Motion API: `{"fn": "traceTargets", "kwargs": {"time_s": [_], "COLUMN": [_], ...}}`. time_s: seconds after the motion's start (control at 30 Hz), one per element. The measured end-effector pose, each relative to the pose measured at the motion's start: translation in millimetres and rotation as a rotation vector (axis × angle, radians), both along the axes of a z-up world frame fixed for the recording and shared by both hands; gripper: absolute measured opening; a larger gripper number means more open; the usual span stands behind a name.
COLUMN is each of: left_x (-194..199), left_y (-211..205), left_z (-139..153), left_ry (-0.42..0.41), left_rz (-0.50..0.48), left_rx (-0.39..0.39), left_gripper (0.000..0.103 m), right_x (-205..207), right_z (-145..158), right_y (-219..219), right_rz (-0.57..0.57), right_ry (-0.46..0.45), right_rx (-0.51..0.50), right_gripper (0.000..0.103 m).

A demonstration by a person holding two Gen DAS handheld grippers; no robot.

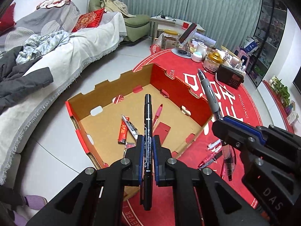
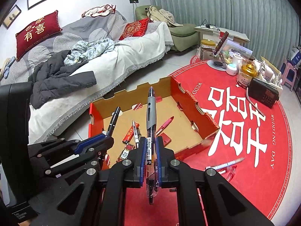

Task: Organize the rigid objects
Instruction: 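Carry the black marker and grey-gripped pen with both tools over the box, then lower both held pens into the box and open both tools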

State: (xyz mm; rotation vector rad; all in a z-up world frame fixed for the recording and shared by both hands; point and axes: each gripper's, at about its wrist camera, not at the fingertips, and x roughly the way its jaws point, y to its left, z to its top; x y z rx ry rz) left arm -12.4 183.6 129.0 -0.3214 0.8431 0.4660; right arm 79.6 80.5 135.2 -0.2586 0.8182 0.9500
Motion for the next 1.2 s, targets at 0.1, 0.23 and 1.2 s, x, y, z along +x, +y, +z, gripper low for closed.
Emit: {"fn": "traceTargets", "kwargs": {"time_s": [0.1, 0.23, 1.2], "left_x": [2.6, 5.1, 41.6], "left_y": [8.4, 20.0, 43.8], "left_z": [2.5, 16.0, -28.2], "left_ry": [-0.002, -0.027, 0.105], "left_rz": [0.007, 0.009, 0.008], "left_rx": [-0.006, -0.011, -0.033], "left_gripper": [0.009, 0.009, 0.009], "right_x": [3.3, 8.4, 35.0], "right_z": [4.1, 16.8, -19.5], "right_y": [6.9, 16.9, 53.2], "right_rz": [0.009, 0.018, 0.008], "right_ry": [-0.009, -0.028, 0.035], "right_rx": [0.000, 0.012, -0.049], "right_gripper": [0.011, 0.011, 0.011]}}
